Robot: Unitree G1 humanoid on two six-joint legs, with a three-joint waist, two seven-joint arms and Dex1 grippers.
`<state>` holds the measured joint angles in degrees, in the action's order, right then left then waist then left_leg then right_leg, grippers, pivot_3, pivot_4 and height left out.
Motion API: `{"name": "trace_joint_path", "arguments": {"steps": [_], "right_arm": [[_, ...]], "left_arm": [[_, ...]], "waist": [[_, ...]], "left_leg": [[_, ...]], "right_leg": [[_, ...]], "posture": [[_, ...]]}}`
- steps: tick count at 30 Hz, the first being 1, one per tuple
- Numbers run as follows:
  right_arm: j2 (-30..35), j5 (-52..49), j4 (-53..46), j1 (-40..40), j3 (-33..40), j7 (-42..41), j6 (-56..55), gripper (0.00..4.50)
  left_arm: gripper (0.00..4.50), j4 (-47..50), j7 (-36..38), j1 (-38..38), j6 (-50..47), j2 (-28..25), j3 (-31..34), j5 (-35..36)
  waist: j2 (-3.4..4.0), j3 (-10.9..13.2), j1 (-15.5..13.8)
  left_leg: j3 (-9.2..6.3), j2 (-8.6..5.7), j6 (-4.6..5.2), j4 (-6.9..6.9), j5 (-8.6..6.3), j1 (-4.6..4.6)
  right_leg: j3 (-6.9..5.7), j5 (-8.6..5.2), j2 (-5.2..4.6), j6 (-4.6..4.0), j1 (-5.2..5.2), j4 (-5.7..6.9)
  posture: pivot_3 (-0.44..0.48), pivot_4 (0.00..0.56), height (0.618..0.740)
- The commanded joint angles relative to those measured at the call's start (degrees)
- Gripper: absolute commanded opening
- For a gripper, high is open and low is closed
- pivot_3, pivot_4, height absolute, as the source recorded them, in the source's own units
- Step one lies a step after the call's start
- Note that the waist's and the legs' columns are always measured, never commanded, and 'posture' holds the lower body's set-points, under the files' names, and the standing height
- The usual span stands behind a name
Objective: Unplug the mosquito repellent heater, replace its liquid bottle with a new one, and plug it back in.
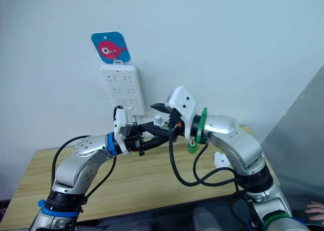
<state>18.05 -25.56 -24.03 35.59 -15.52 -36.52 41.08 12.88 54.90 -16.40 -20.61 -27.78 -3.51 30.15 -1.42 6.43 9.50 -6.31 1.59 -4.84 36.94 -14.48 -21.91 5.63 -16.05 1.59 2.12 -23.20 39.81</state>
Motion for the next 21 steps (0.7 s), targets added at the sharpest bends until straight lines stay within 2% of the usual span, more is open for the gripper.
{"name": "trace_joint_path", "arguments": {"steps": [1,10,21], "right_arm": [[-0.1,1.5,0.3,1.2,0.0,0.9,-0.5,3.23],[6.4,2.8,0.8,-0.6,2.3,-2.1,-1.3,3.23],[16.2,-2.9,-1.6,-2.8,7.3,-9.7,0.9,3.23]], "left_arm": [[2.31,1.6,0.3,-0.3,1.4,0.4,0.1,0.0],[2.31,1.9,0.2,-0.1,1.3,0.5,0.3,0.0],[2.31,1.2,0.5,0.1,1.9,0.7,0.4,-0.5]], "waist": [[0.00,0.0,0.1],[0.00,0.0,0.1],[0.00,0.0,0.0]], "left_leg": [[0.01,0.00,0.00,0.00,0.00,0.00],[0.01,0.00,0.00,-0.01,0.00,0.01],[0.03,-0.01,0.00,0.00,0.00,0.00]], "right_leg": [[0.01,0.00,0.00,0.00,0.00,0.00],[0.00,0.00,0.00,0.00,0.00,0.00],[0.01,0.00,0.00,0.01,0.00,-0.01]], "posture": [[-0.155,0.057,0.728],[-0.154,0.059,0.728],[-0.160,0.059,0.728]]}}
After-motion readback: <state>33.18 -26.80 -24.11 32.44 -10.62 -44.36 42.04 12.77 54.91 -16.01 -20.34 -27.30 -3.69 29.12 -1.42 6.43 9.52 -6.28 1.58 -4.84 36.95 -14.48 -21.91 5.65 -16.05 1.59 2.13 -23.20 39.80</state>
